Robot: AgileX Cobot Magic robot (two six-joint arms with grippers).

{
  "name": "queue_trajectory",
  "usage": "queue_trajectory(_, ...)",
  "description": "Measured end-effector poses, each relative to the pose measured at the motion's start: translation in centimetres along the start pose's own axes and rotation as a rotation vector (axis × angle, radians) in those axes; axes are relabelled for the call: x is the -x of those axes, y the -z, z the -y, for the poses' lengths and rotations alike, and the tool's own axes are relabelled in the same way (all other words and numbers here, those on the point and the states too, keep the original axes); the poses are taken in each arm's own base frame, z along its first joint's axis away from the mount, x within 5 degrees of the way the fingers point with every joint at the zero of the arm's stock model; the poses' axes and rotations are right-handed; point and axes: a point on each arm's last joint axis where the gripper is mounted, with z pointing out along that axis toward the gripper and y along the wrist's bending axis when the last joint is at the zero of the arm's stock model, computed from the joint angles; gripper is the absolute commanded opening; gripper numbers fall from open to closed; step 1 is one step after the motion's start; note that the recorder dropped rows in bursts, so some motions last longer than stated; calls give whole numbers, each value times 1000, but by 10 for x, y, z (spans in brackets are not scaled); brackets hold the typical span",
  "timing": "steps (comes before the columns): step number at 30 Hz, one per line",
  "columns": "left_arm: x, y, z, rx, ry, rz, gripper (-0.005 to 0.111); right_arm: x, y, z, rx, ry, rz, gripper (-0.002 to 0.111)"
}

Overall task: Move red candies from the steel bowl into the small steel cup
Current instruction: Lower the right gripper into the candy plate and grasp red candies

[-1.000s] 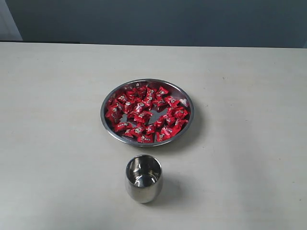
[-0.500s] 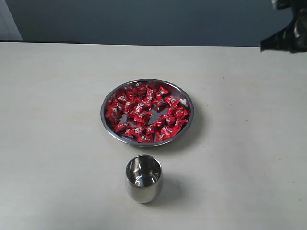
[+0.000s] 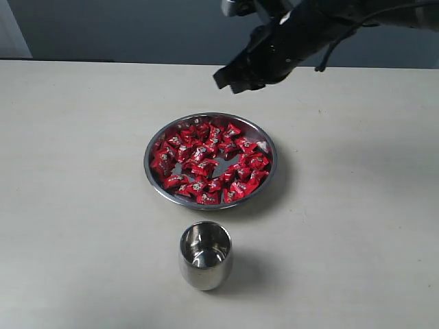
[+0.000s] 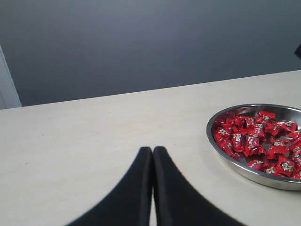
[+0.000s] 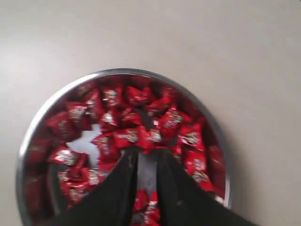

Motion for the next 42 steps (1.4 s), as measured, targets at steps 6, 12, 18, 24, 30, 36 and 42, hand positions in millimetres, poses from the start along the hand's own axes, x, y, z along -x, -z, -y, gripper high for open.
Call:
queue_trajectory(6,0,0,0,0,0,0,2,10,-30,-24,89,40,-58,51)
queue_trajectory(12,0,0,0,0,0,0,2,-6,-72,-21,109,-30,-159,50)
queue_trajectory(18,0,0,0,0,0,0,2,-27,-100,-18,136,-57,-270,50)
queue_trajectory(24,0,0,0,0,0,0,2,-33,-106,-18,144,-63,-304,50)
queue_trajectory(30,0,0,0,0,0,0,2,-39,-112,-18,155,-66,-335,50)
queue_trajectory(36,0,0,0,0,0,0,2,-45,-119,-18,160,-70,-361,48)
queue_trajectory(42,0,0,0,0,0,0,2,-44,-119,-18,160,-70,-359,5)
